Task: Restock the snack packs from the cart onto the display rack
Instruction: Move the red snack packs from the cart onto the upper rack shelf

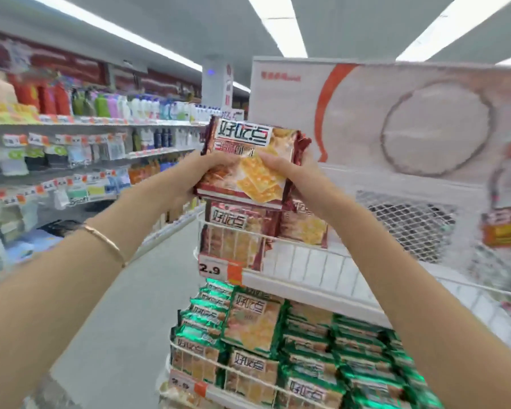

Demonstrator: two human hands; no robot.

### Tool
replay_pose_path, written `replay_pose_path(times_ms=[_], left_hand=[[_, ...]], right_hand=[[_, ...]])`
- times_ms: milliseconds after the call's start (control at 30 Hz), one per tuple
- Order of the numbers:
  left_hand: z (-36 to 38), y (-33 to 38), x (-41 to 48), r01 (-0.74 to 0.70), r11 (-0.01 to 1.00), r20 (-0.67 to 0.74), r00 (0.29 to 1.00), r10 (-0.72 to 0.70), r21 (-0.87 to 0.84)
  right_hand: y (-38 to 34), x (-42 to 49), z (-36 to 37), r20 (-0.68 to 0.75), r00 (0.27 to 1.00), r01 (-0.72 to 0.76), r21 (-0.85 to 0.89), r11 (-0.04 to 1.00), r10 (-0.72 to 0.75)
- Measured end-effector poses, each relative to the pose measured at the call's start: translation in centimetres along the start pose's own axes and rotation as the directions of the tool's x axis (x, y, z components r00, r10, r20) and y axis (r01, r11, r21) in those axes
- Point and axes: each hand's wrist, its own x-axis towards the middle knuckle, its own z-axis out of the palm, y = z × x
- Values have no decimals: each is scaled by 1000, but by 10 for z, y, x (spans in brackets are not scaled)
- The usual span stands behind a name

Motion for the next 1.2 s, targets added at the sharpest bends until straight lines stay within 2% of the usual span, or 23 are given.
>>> replay_pose_path(times_ms=[133, 233, 333, 367, 433, 500, 533, 567, 667, 800, 900, 967, 1033, 1100, 1133, 1200], left_hand=[[68, 2, 58, -128, 976, 52, 991, 121, 179], [105, -19, 87, -182, 831, 149, 981, 121, 526], [124, -48, 112, -202, 692, 182, 978, 103, 693], [126, -57, 120, -192, 601, 195, 979, 60, 776], [128, -77, 133, -192, 316, 209, 978, -19, 929], [129, -88, 140, -224, 50, 227, 972, -56, 973], [131, -91, 142, -241, -42, 238, 969, -70, 970], [132, -92, 143, -249, -92, 241, 966, -90, 964], [134, -88, 143, -249, -106, 235, 963, -128, 963], [131, -85, 147, -234, -106, 215, 962, -169, 966], [127, -85, 150, -195, -92, 173, 963, -205, 976], [125, -85, 150, -201, -40, 188, 958, -219, 979], [121, -83, 152, -210, 26, 210, 950, -231, 977], [117, -82, 155, -205, 72, 216, 944, -249, 976], [116, -81, 156, -198, 77, 212, 942, -261, 977], [116, -83, 159, -186, 71, 199, 940, -278, 980]], right_hand=[[26, 2, -93, 19, 998, -52, -127, 990, 55], [60, -2, -142, 16, 989, -138, -245, 960, 146], [97, -12, -157, 64, 958, -234, -384, 893, 279], [110, -15, -156, 88, 946, -248, -424, 871, 312], [139, -16, -153, 145, 926, -232, -511, 828, 349], [156, -9, -156, 152, 926, -215, -542, 813, 346], [160, -8, -157, 153, 930, -214, -514, 831, 335], [163, -7, -160, 147, 931, -231, -476, 848, 335], [176, -11, -159, 171, 912, -273, -429, 861, 373], [200, -5, -138, 263, 855, -289, -474, 832, 447], [203, 5, -133, 358, 824, -289, -404, 868, 440], [199, 1, -136, 314, 871, -270, -334, 903, 377], [189, -10, -143, 154, 964, -168, -286, 943, 219], [182, -18, -152, 84, 991, -64, -363, 930, 101], [182, -15, -155, 105, 987, -72, -371, 926, 119], [186, -5, -155, 232, 933, -199, -308, 930, 276]])
